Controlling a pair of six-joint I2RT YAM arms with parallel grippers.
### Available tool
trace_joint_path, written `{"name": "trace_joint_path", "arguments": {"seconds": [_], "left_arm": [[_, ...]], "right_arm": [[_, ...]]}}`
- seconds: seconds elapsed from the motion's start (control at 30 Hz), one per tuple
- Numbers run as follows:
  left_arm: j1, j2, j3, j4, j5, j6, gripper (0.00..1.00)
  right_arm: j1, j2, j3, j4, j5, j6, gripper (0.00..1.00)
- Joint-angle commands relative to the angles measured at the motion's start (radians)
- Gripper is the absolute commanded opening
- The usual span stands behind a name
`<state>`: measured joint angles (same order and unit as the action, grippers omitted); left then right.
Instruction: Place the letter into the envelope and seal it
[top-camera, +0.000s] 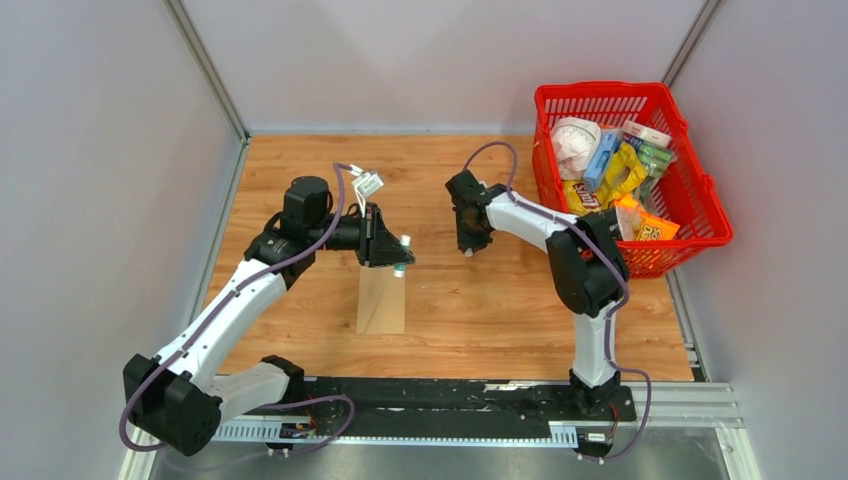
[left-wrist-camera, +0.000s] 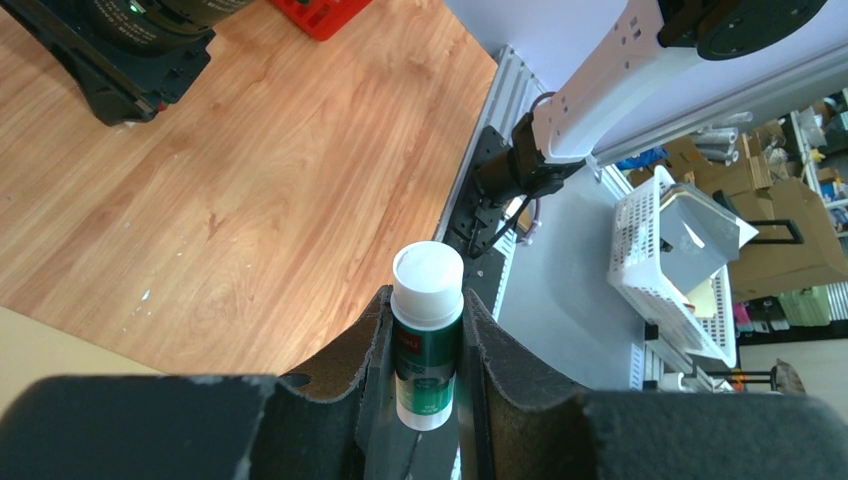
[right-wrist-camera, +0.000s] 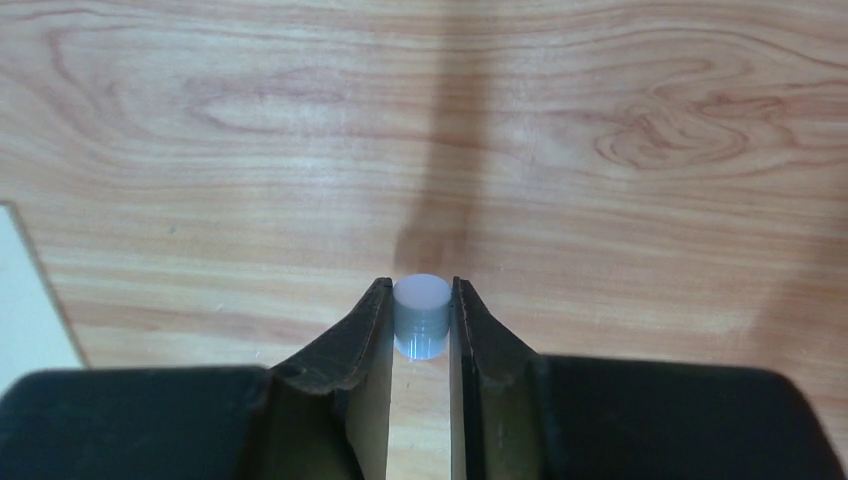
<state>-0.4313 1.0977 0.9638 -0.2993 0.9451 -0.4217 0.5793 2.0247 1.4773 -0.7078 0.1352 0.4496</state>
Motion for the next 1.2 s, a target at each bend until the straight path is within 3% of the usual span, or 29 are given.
{"name": "trace_joint_path", "arguments": {"seconds": [0.0, 0.2, 0.4, 0.7, 1.17], "left_arm": [[0.000, -0.001, -0.008, 0.119, 0.052, -0.048, 0.00], [0.000, -0.004, -0.050, 0.225, 0.064, -0.130, 0.00], [-0.001, -0.007, -0.079, 0.334, 0.054, -0.199, 0.00], [-0.001, 0.014, -0.122, 0.590, 0.034, -0.365, 0.00], [-0.001, 0.021, -0.123, 0.631, 0.029, -0.397, 0.00]], "right_arm": [[-0.001, -0.202, 0.006, 0.037, -0.035, 0.067, 0.08], [-0.001, -0.434, -0.002, 0.138, -0.086, 0.187, 0.09], [0.004, -0.567, -0.032, 0.264, -0.183, 0.339, 0.09], [0.100, -0.635, -0.083, 0.432, -0.213, 0.386, 0.09], [0.172, -0.693, -0.135, 0.504, -0.201, 0.419, 0.08]]}}
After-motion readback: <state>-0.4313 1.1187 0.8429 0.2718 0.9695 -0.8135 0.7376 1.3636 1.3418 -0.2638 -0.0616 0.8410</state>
